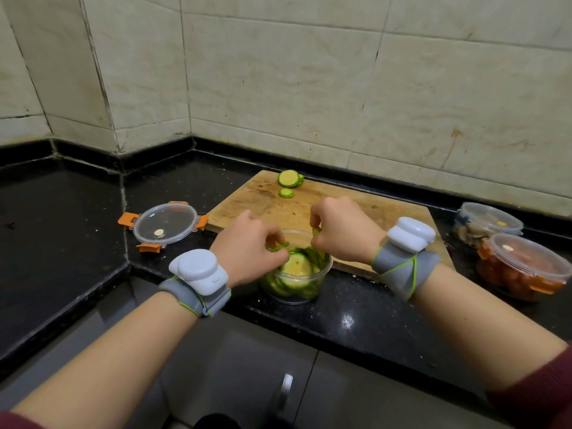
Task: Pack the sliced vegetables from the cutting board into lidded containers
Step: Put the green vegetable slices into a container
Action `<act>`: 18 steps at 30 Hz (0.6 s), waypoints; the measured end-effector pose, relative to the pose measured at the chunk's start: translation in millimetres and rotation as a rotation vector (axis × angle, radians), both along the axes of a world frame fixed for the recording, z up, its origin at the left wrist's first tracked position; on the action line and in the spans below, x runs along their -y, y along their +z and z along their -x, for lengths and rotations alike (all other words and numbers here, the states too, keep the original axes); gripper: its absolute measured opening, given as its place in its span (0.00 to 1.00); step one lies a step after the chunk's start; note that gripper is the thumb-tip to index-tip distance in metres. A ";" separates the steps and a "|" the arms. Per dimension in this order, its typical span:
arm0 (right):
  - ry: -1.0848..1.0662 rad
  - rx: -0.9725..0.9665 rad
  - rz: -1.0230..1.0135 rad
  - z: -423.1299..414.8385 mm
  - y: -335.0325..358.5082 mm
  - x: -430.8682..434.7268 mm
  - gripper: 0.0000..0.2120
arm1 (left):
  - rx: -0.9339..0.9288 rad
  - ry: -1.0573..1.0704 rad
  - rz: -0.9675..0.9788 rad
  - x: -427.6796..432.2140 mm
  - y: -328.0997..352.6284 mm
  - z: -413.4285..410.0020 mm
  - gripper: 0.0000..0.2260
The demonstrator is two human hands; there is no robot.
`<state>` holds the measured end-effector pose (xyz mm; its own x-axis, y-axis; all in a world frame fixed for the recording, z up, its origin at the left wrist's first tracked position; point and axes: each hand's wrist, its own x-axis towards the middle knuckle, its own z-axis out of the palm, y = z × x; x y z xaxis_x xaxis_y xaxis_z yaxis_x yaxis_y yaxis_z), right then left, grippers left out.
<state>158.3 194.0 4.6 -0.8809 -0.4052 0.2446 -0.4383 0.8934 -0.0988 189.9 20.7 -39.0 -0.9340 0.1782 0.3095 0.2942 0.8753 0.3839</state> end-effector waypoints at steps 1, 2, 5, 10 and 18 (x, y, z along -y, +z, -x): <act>0.014 0.027 0.012 0.1 -0.5 0.9 0.09 | 0.018 0.004 -0.022 1.7 -0.1 0.5 0.12; 0.023 0.051 0.022 0.4 -1.0 1.4 0.09 | 0.028 0.000 -0.040 2.8 -1.5 0.9 0.12; 0.028 0.010 0.032 3.1 1.4 1.5 0.09 | 0.007 -0.032 -0.069 4.1 -4.3 -0.3 0.12; 0.080 -0.007 0.040 5.5 0.7 -1.4 0.08 | 0.070 -0.023 -0.083 3.1 -2.6 1.0 0.15; 0.112 0.170 0.018 9.5 -13.7 0.5 0.10 | 0.069 -0.022 -0.057 2.4 1.2 4.8 0.15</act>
<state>148.8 193.5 -9.2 -0.8597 -0.4999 0.1048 -0.5106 0.8374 -0.1952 185.1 18.3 -37.8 -0.9495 0.1827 0.2551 0.2843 0.8449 0.4531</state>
